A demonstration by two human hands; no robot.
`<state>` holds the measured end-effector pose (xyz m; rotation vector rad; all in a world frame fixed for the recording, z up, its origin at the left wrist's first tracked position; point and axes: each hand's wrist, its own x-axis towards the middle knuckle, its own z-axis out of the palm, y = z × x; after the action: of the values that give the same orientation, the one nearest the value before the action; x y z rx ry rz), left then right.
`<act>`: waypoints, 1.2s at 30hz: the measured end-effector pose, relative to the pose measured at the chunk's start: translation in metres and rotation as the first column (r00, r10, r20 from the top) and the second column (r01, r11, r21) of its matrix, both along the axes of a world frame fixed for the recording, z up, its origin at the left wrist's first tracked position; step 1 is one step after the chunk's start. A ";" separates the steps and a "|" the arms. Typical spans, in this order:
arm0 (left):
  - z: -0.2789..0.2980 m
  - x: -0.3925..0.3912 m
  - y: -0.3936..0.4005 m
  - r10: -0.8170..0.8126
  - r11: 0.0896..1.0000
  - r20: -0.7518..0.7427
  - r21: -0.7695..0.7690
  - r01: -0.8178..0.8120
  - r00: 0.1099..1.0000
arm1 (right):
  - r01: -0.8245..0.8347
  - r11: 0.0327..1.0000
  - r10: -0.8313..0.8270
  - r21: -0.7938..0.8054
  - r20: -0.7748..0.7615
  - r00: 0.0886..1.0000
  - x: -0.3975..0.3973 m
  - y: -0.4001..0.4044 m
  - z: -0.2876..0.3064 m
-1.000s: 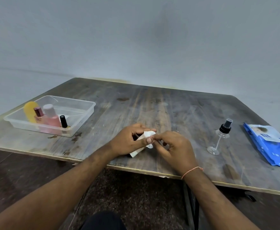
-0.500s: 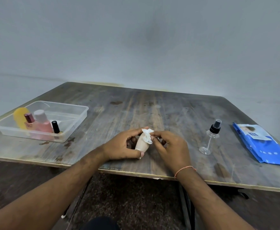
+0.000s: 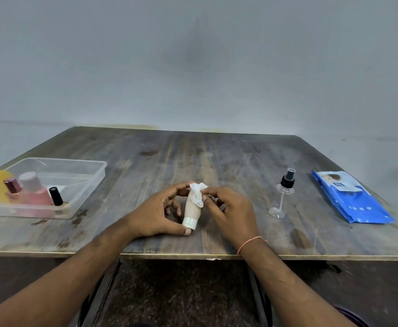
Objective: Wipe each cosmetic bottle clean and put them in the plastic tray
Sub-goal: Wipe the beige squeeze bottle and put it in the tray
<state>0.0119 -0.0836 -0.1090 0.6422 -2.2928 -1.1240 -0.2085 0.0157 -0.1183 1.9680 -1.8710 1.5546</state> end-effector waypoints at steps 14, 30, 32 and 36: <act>-0.001 -0.001 0.004 0.066 0.998 -0.008 -0.012 -0.066 0.998 | -0.264 0.964 0.262 0.021 -0.232 0.937 0.007 0.009 -0.002; -0.005 -0.012 0.013 -0.030 0.994 0.040 -0.101 0.034 0.999 | 0.034 0.979 -0.082 -0.202 -0.233 0.969 0.006 0.003 0.000; -0.005 -0.012 0.013 -0.031 0.995 0.050 -0.088 0.035 0.998 | 0.054 0.980 -0.095 -0.192 -0.215 0.972 0.006 0.002 0.002; -0.005 -0.011 0.013 0.002 0.997 0.012 -0.071 -0.001 1.000 | -0.090 0.985 0.051 -0.148 -0.245 0.968 0.008 0.004 0.001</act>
<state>0.0004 -0.0705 -0.1136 0.6245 -2.3307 -1.0360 -0.2010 0.0193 -0.1172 2.0648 -1.5533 1.3591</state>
